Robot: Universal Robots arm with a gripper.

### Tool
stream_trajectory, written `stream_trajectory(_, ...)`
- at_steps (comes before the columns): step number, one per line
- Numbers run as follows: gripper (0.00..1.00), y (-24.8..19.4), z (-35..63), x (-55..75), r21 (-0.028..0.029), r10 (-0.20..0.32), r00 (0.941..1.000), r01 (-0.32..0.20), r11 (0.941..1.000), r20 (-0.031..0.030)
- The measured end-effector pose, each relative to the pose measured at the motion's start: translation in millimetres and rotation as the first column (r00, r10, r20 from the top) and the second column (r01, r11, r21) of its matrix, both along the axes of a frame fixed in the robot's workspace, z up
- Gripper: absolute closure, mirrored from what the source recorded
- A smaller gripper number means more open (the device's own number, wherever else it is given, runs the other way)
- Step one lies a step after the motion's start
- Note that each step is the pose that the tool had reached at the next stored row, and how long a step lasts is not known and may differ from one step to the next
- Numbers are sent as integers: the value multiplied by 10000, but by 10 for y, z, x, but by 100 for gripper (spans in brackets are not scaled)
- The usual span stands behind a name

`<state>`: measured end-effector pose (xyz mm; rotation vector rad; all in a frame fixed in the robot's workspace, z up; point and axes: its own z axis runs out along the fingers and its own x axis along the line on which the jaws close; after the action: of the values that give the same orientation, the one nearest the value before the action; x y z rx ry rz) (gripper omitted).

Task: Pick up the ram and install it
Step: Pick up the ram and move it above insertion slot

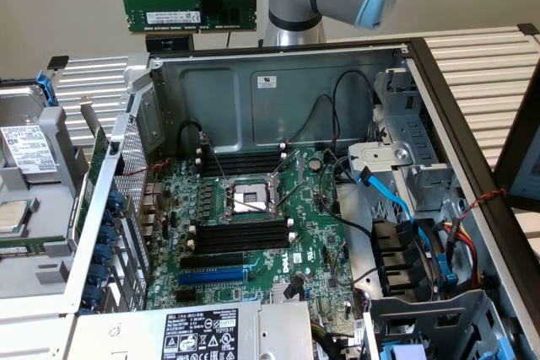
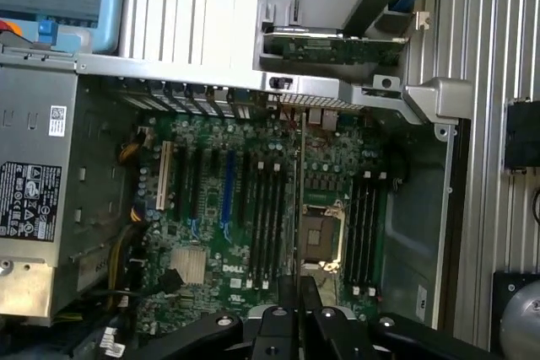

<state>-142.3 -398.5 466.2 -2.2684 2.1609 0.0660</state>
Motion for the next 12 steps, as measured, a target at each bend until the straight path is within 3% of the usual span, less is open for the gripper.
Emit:
stream_trajectory(3,86,86,-12,90,-89,2,10000,-1,10000,47)
stream_trajectory(6,86,142,-21,183,-167,2,9999,0,9999,126)
stream_trajectory(12,86,139,-58,285,-168,-12,9994,17,9999,336)
